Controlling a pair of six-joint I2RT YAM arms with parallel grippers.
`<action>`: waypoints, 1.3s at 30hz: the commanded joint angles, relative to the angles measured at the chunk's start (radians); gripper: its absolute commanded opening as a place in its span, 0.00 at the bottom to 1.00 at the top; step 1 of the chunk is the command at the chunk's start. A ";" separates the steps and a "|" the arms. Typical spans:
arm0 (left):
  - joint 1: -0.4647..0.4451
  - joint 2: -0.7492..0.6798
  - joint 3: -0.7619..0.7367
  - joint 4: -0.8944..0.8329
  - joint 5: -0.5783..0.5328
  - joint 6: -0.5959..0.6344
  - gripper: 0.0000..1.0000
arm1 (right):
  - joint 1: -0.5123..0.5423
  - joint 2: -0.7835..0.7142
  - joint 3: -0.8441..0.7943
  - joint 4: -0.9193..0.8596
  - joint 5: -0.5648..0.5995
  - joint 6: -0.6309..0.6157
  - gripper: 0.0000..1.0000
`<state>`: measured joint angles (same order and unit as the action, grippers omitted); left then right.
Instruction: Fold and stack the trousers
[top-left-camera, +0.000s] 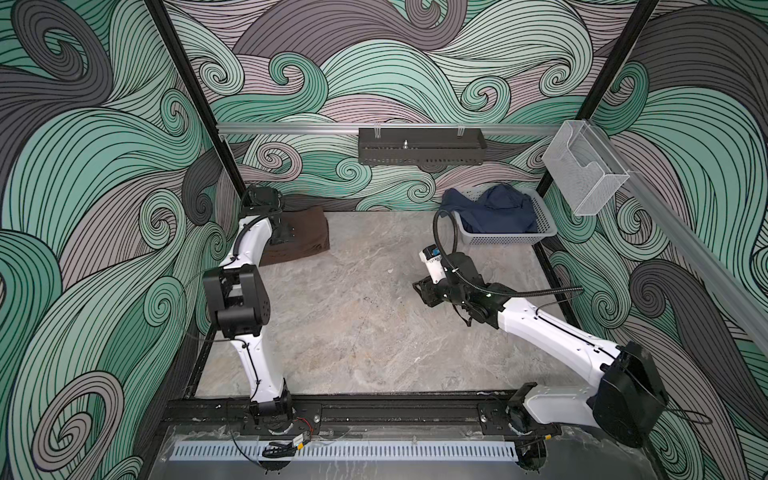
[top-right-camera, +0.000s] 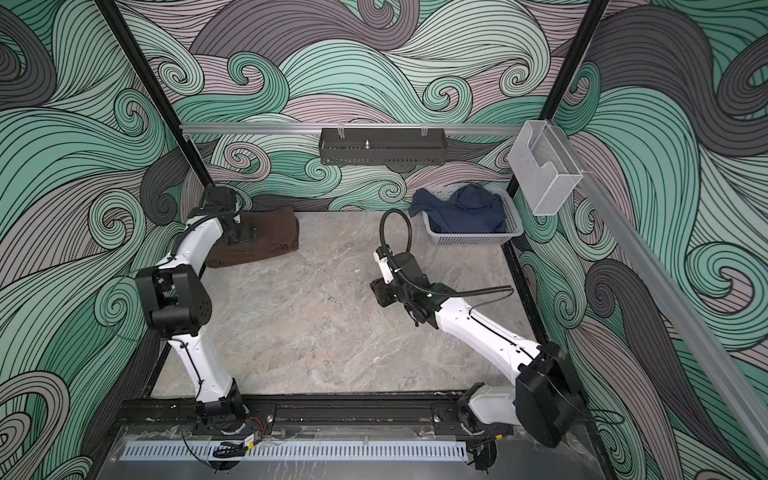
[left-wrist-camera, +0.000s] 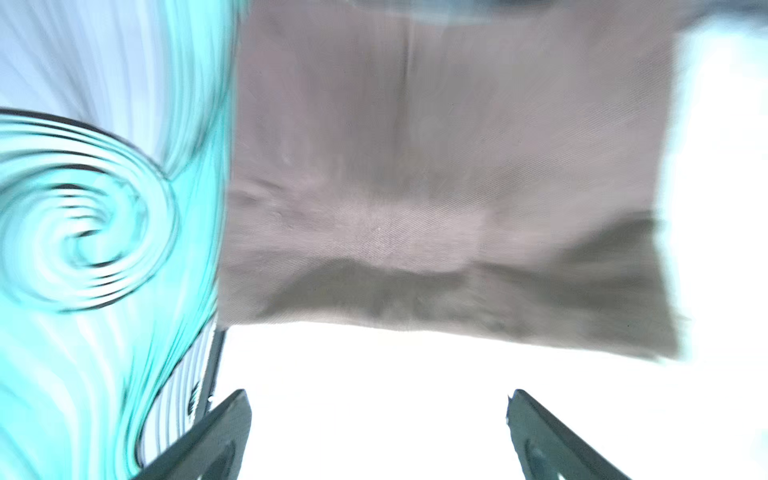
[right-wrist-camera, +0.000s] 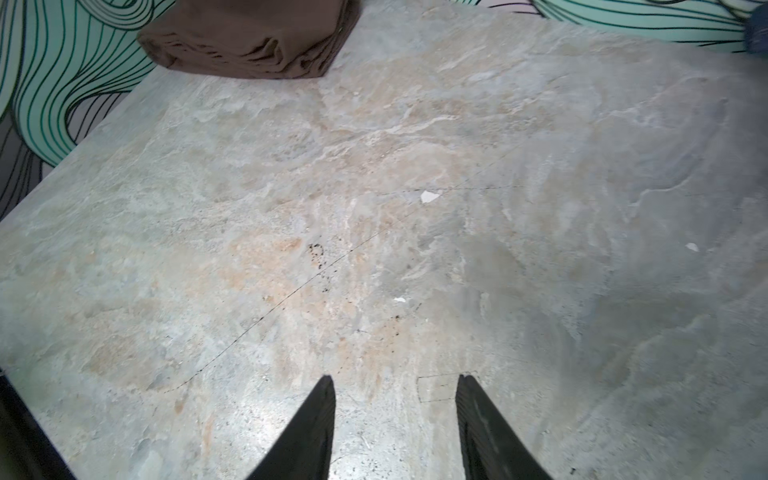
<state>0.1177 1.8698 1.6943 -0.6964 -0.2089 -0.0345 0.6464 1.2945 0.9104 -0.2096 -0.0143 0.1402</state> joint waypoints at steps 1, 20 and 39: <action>-0.021 -0.181 -0.168 0.177 0.048 -0.103 0.98 | -0.038 -0.062 -0.062 0.090 0.056 -0.033 0.50; -0.023 -0.836 -0.943 0.442 -0.037 -0.348 0.99 | -0.367 -0.297 -0.370 0.424 0.434 -0.132 0.91; 0.002 -0.777 -1.235 0.888 -0.156 -0.257 0.99 | -0.612 0.029 -0.558 0.916 0.341 -0.037 0.99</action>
<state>0.1104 1.0687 0.4652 0.0559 -0.3584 -0.3214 0.0486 1.3041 0.3401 0.5953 0.3725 0.0948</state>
